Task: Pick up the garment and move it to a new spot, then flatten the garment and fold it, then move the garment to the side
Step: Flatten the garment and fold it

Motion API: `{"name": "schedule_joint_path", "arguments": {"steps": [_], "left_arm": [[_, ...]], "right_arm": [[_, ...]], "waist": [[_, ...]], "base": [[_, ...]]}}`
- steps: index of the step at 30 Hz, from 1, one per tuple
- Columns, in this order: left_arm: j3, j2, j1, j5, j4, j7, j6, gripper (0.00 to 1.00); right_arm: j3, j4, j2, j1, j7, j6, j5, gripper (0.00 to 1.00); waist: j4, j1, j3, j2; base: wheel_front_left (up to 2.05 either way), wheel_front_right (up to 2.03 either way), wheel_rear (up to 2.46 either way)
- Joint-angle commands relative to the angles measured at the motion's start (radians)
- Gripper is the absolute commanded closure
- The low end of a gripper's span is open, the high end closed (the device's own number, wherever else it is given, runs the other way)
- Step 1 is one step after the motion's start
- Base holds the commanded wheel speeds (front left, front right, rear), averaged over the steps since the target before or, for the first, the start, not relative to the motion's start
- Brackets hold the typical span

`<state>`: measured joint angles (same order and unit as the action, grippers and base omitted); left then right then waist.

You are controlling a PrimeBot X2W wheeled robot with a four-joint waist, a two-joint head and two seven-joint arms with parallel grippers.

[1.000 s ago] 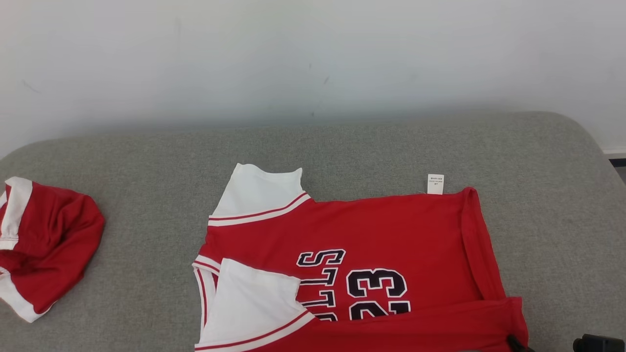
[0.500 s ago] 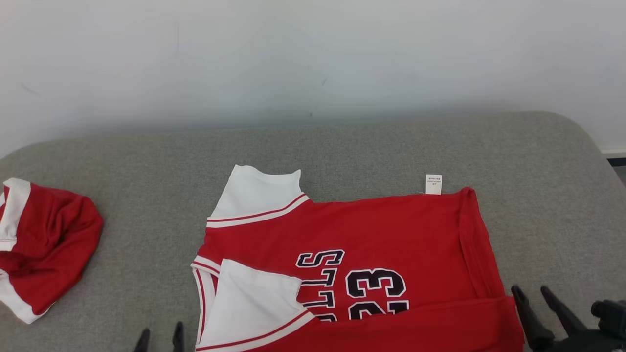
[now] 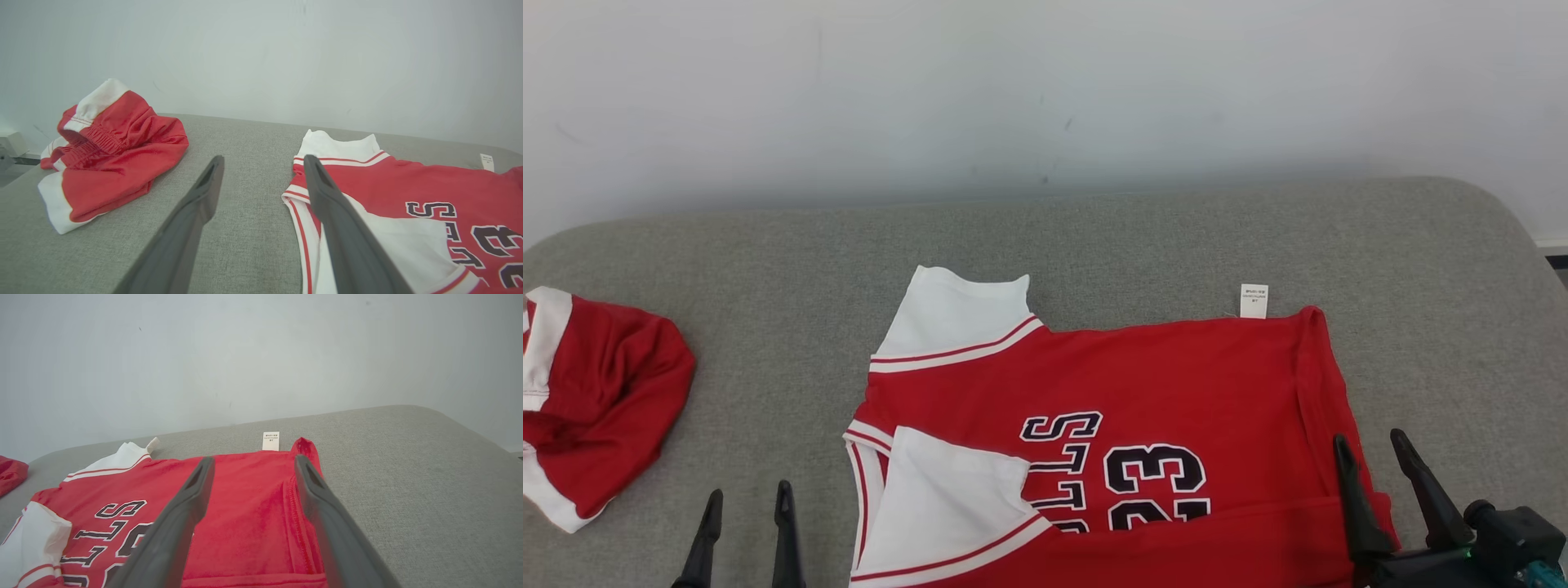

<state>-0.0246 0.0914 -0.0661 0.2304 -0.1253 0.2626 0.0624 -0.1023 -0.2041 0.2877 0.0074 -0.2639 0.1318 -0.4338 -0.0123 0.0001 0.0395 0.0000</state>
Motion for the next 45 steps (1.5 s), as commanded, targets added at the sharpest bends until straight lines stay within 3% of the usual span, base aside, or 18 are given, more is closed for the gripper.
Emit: {"name": "schedule_joint_path", "arguments": {"steps": [1, 9, 19, 25, 28, 33, 38, 45], "left_arm": [[-0.017, -0.011, -0.017, -0.019, 0.007, 0.003, 0.007, 0.00], [-0.074, -0.040, -0.037, -0.052, -0.014, 0.003, 0.033, 0.00], [-0.064, -0.041, 0.007, -0.032, -0.049, 0.003, 0.049, 0.00], [-0.057, -0.039, 0.132, -0.041, -0.090, 0.003, 0.063, 0.00], [-0.036, -0.002, 0.229, -0.036, -0.146, 0.003, 0.069, 0.00], [0.059, 0.115, 0.464, 0.021, -0.264, -0.023, 0.067, 0.00], [0.148, 0.248, 0.681, 0.128, -0.366, -0.149, 0.067, 0.00], [0.218, 0.342, 0.841, 0.213, -0.485, -0.325, 0.067, 0.00]], "right_arm": [[0.014, 0.021, -0.020, 0.019, 0.000, -0.002, 0.038, 0.00], [0.062, 0.084, -0.122, 0.079, -0.001, -0.002, 0.179, 0.00], [0.087, 0.081, -0.124, 0.063, 0.000, -0.002, 0.217, 0.00], [0.096, 0.060, -0.134, -0.007, -0.001, -0.002, 0.227, 0.00], [0.079, 0.034, -0.133, -0.071, -0.001, -0.002, 0.223, 0.00], [0.035, -0.026, -0.143, -0.212, -0.001, -0.002, 0.216, 0.00], [-0.014, -0.068, -0.161, -0.334, 0.000, -0.002, 0.201, 0.00], [-0.064, -0.088, -0.181, -0.423, 0.000, -0.002, 0.192, 0.00]], "waist": [[0.002, -0.0001, 0.001, 0.0000], [0.000, -0.0001, 0.003, 0.0000], [-0.020, -0.0001, 0.018, 0.0000], [-0.063, -0.0001, 0.063, 0.0000], [-0.102, -0.0001, 0.108, 0.0000], [-0.176, -0.0001, 0.196, 0.0000], [-0.244, -0.0001, 0.271, 0.0000], [-0.301, -0.0001, 0.320, 0.0000]], "base": [[0.00, 0.00, 0.00], [0.00, 0.00, 0.00], [0.00, 0.00, 0.00], [0.00, 0.00, 0.00], [0.00, 0.00, 0.00], [0.00, 0.00, 0.00], [0.00, 0.00, 0.00], [0.00, 0.00, 0.00]]}}
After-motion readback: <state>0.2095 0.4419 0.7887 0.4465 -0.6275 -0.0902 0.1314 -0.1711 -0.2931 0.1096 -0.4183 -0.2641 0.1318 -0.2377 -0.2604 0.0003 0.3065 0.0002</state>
